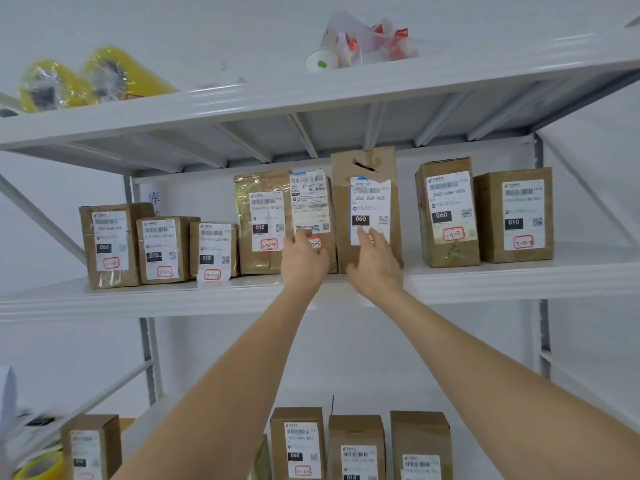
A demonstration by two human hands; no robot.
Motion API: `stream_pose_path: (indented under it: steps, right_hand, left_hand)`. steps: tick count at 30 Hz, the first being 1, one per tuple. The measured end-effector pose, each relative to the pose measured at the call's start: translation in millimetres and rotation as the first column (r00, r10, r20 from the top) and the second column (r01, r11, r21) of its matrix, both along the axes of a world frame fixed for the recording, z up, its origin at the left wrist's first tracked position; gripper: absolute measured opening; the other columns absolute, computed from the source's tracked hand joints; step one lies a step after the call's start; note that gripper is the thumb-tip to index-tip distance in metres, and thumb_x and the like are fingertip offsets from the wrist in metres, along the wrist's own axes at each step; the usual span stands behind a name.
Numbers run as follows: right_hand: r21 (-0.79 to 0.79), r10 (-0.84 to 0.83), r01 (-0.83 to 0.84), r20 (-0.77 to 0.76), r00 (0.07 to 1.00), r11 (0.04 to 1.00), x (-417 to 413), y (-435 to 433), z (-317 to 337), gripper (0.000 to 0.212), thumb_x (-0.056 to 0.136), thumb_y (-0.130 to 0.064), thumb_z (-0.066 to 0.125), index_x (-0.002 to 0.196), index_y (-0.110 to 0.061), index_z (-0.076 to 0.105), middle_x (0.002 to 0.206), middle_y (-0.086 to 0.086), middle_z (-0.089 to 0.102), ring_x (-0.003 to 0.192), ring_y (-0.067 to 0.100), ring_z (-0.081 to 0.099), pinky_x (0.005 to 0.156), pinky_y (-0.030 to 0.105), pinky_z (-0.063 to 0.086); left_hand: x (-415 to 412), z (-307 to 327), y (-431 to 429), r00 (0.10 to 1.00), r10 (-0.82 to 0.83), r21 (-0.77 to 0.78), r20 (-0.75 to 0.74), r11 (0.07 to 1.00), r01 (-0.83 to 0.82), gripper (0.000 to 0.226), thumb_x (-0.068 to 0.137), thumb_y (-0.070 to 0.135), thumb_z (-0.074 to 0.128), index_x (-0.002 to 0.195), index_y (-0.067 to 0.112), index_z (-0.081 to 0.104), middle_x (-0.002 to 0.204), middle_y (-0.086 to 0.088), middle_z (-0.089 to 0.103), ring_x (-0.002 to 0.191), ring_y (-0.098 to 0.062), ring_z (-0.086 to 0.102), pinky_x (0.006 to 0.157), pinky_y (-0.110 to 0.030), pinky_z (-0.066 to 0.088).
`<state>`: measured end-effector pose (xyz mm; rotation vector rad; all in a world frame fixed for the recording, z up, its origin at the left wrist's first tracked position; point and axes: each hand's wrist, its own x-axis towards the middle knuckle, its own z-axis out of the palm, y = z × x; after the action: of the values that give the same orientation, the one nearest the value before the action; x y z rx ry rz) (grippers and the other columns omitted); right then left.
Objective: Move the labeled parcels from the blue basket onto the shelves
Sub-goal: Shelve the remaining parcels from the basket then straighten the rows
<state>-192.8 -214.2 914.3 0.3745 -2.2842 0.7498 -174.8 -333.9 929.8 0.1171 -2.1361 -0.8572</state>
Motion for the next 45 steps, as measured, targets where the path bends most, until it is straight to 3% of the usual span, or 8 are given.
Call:
stream_pose_path:
  steps: [6, 14, 20, 27, 34, 38, 42, 45]
  right_hand:
    - [-0.101, -0.115, 0.108, -0.064, 0.991, 0.989, -8.8, 56.7, 0.0, 0.059, 0.087, -0.015, 0.054, 0.141, -0.016, 0.031, 0.145, 0.008, 0.031, 0.135, 0.026, 0.031, 0.099, 0.04, 0.04]
    - [-0.343, -0.331, 0.349, 0.111, 0.937, 0.872, -20.8, 167.9, -4.4, 0.088, 0.086, -0.028, 0.065, 0.152, -0.017, 0.007, 0.157, 0.012, 0.011, 0.144, 0.029, 0.019, 0.11, 0.043, 0.031]
    - [-0.438, -0.35, 0.376, 0.144, 0.926, 0.816, -39.2, 224.3, -2.4, 0.082, 0.077, -0.029, 0.069, 0.144, -0.016, 0.022, 0.141, 0.012, 0.033, 0.131, 0.031, 0.037, 0.101, 0.046, 0.042]
    - [-0.463, -0.219, 0.292, 0.205, 0.954, 0.837, -73.9, 261.9, 9.8, 0.096, 0.077, -0.026, 0.075, 0.15, -0.013, 0.012, 0.147, 0.013, 0.028, 0.136, 0.031, 0.03, 0.104, 0.043, 0.036]
    - [-0.613, -0.022, 0.191, 0.272, 0.962, 0.767, -106.5, 287.4, 25.3, 0.101, 0.071, -0.025, 0.082, 0.147, -0.007, 0.018, 0.144, 0.016, 0.038, 0.129, 0.034, 0.043, 0.107, 0.044, 0.038]
    - [-0.663, 0.071, 0.114, 0.245, 0.967, 0.74, -117.4, 297.2, 28.1, 0.089, 0.081, -0.027, 0.073, 0.148, -0.009, 0.018, 0.143, 0.014, 0.042, 0.127, 0.033, 0.047, 0.106, 0.045, 0.039]
    - [-0.527, 0.083, 0.074, 0.269, 0.96, 0.847, -118.9, 295.7, 22.7, 0.049, 0.092, -0.029, 0.056, 0.136, -0.014, 0.041, 0.129, 0.006, 0.058, 0.117, 0.03, 0.055, 0.097, 0.037, 0.044]
    - [-0.462, 0.094, 0.032, 0.247, 0.965, 0.886, -116.4, 288.6, 21.7, 0.041, 0.091, -0.027, 0.055, 0.13, -0.016, 0.048, 0.124, 0.004, 0.062, 0.112, 0.028, 0.057, 0.091, 0.034, 0.044]
  left_hand:
    - [-3.9, -4.1, 60.1, 0.99, -0.127, -0.07, -0.062, 0.99, 0.123, 0.048, 0.088, 0.013, 0.053, 0.134, 0.01, 0.041, 0.136, -0.01, 0.04, 0.114, -0.027, 0.052, 0.089, -0.036, 0.044]
    - [-29.0, -15.9, 150.4, 0.942, -0.329, -0.209, -0.063, 0.928, 0.31, 0.052, 0.087, 0.01, 0.054, 0.137, 0.009, 0.039, 0.139, -0.008, 0.037, 0.121, -0.026, 0.048, 0.094, -0.033, 0.041]
    - [-45.5, -24.1, 192.5, 0.938, -0.348, -0.288, 0.005, 0.897, 0.334, 0.062, 0.086, 0.015, 0.055, 0.141, 0.007, 0.028, 0.15, -0.007, 0.025, 0.128, -0.027, 0.041, 0.096, -0.041, 0.045]
    - [-58.0, -13.4, 208.6, 0.97, -0.233, -0.045, 0.066, 0.971, 0.237, 0.057, 0.088, 0.015, 0.059, 0.135, 0.002, 0.029, 0.138, -0.016, 0.034, 0.118, -0.029, 0.048, 0.086, -0.033, 0.043]
    - [-65.4, -2.2, 221.8, 0.991, -0.091, 0.007, 0.097, 0.996, 0.091, 0.059, 0.086, 0.016, 0.062, 0.134, 0.003, 0.03, 0.136, -0.018, 0.033, 0.112, -0.032, 0.05, 0.082, -0.031, 0.041]
    - [-67.8, -1.8, 225.4, 0.997, 0.024, -0.037, 0.077, 0.999, -0.021, 0.067, 0.087, 0.025, 0.061, 0.141, 0.008, 0.024, 0.134, -0.016, 0.037, 0.117, -0.032, 0.049, 0.083, -0.038, 0.045]
    - [-67.0, -5.0, 227.9, 0.984, -0.017, -0.053, 0.176, 0.998, 0.027, 0.061, 0.088, 0.023, 0.057, 0.141, 0.011, 0.029, 0.13, -0.014, 0.046, 0.113, -0.031, 0.051, 0.08, -0.033, 0.04]
    - [-61.4, -6.0, 225.1, 0.983, 0.034, -0.064, 0.18, 0.998, -0.022, 0.061, 0.088, 0.024, 0.057, 0.14, 0.01, 0.029, 0.13, -0.016, 0.043, 0.112, -0.035, 0.053, 0.089, -0.038, 0.043]
